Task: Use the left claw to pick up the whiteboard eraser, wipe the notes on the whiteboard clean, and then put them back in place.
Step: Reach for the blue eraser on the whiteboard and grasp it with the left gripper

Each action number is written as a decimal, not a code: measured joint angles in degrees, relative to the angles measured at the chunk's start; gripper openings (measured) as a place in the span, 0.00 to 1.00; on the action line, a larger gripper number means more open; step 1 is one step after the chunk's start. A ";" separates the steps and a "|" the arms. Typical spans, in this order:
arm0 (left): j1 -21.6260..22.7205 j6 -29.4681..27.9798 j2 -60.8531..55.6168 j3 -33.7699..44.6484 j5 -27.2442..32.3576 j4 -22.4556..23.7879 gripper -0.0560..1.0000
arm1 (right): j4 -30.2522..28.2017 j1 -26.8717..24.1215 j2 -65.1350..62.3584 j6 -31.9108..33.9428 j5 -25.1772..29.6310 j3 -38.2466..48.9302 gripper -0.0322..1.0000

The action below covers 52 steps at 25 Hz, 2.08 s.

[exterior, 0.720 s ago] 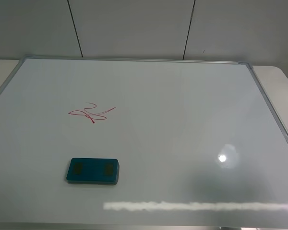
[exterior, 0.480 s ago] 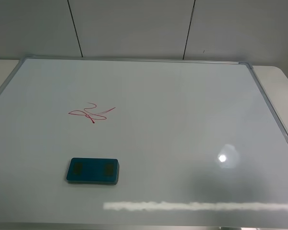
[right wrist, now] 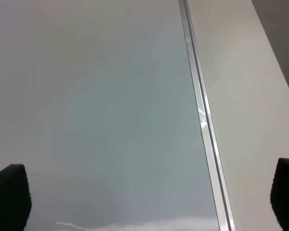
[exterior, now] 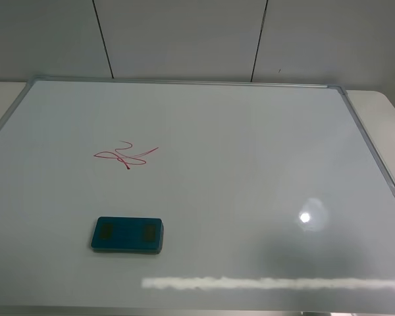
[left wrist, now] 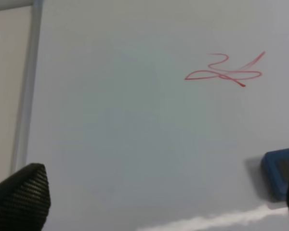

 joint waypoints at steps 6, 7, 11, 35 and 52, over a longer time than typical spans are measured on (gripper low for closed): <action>0.00 8.62 3.46 -0.91 1.17 -5.56 0.99 | 0.00 0.00 0.00 0.00 0.00 0.00 0.99; 0.00 10.77 5.51 -1.55 1.22 -6.69 0.99 | 0.00 0.00 0.00 0.00 0.00 0.00 0.99; 0.00 21.63 16.38 -5.15 3.79 -11.05 0.99 | 0.00 0.00 0.00 0.00 0.00 0.00 0.99; -30.60 39.37 59.82 -11.16 -0.42 1.34 0.99 | 0.00 0.00 0.00 0.00 0.00 0.00 0.99; -48.71 29.13 81.36 -11.16 -19.64 11.75 0.99 | 0.00 0.00 0.00 0.00 0.00 0.00 0.99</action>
